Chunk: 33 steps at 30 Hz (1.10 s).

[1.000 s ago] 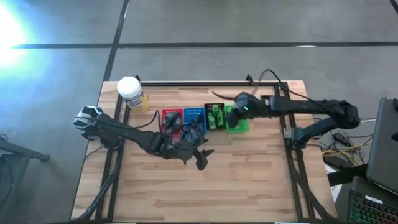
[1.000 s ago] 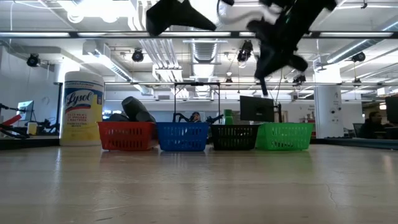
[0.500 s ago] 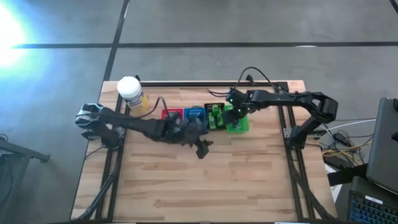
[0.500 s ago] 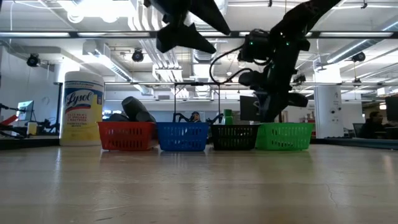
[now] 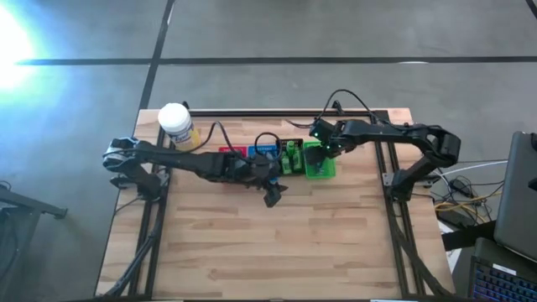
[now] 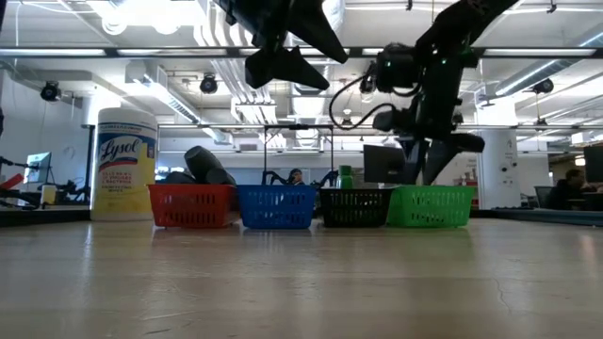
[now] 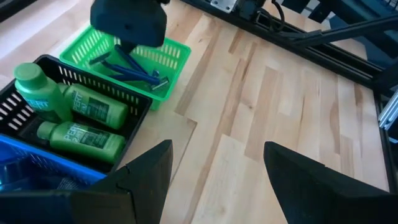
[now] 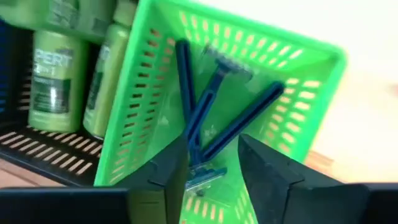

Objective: Pick & Place Travel size toiletries
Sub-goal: Return to Home Position

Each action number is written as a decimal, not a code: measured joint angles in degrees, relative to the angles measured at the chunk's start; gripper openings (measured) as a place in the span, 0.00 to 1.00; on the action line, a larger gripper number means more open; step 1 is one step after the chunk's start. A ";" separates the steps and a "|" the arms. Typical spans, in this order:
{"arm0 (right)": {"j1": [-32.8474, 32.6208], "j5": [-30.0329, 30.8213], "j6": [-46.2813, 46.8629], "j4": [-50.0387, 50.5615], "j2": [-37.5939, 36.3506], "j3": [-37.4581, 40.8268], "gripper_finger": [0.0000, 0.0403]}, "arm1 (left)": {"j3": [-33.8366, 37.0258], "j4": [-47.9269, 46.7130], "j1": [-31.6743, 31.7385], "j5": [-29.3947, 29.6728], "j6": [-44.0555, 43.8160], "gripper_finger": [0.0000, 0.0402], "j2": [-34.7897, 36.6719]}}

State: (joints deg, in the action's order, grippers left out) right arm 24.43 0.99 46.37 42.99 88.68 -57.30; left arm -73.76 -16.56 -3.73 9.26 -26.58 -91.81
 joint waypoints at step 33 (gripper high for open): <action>-39.46 8.13 -7.45 -5.69 -46.74 2.76 0.21 | 5.70 7.69 -9.56 -10.13 -2.61 0.64 13.29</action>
State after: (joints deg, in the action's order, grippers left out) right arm -15.04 9.13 38.92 37.30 41.94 -54.53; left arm -68.06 -8.86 -13.29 -0.87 -29.19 -78.52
